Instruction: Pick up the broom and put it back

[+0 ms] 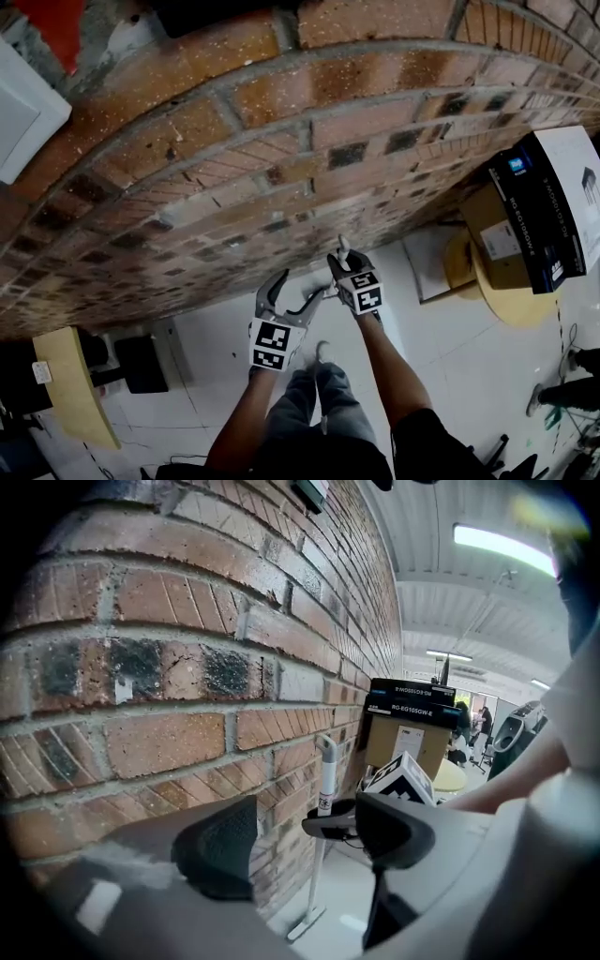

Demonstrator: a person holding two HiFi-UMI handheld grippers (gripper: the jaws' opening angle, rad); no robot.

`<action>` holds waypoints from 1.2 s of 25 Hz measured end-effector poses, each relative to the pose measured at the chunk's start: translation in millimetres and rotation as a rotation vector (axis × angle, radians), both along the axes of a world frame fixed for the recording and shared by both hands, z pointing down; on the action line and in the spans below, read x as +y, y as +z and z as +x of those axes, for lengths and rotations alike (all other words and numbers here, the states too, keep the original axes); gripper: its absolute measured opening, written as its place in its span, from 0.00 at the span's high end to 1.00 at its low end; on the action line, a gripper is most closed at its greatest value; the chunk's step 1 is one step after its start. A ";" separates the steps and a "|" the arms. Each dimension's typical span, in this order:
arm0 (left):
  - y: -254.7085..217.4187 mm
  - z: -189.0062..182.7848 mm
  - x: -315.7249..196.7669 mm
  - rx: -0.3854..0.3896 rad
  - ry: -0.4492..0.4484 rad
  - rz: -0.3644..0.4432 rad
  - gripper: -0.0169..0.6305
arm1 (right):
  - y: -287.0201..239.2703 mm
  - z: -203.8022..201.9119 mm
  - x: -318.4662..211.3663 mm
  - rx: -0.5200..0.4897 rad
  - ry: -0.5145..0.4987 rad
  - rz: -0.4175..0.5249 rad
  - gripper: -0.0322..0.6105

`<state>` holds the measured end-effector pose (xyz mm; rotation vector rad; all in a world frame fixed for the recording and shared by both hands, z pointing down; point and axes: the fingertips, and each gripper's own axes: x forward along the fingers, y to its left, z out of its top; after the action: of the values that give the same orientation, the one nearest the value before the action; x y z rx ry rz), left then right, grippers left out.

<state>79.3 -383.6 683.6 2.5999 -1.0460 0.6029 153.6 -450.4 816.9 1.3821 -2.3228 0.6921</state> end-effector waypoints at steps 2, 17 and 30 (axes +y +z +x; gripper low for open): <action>1.2 -5.3 -2.9 -0.009 -0.006 0.003 0.45 | -0.8 -7.2 -8.5 -0.006 -0.022 0.007 0.79; 3.1 -26.3 -8.1 0.001 -0.056 -0.002 0.45 | -2.1 -2.8 -26.5 -0.044 -0.013 0.016 0.63; -36.3 -24.6 -11.9 0.047 -0.060 0.068 0.45 | -96.1 33.4 6.7 -0.014 0.095 0.210 0.51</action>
<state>54.7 -395.6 647.3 2.6163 -1.1443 0.4987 187.0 -443.7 720.8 1.5918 -2.4106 0.4959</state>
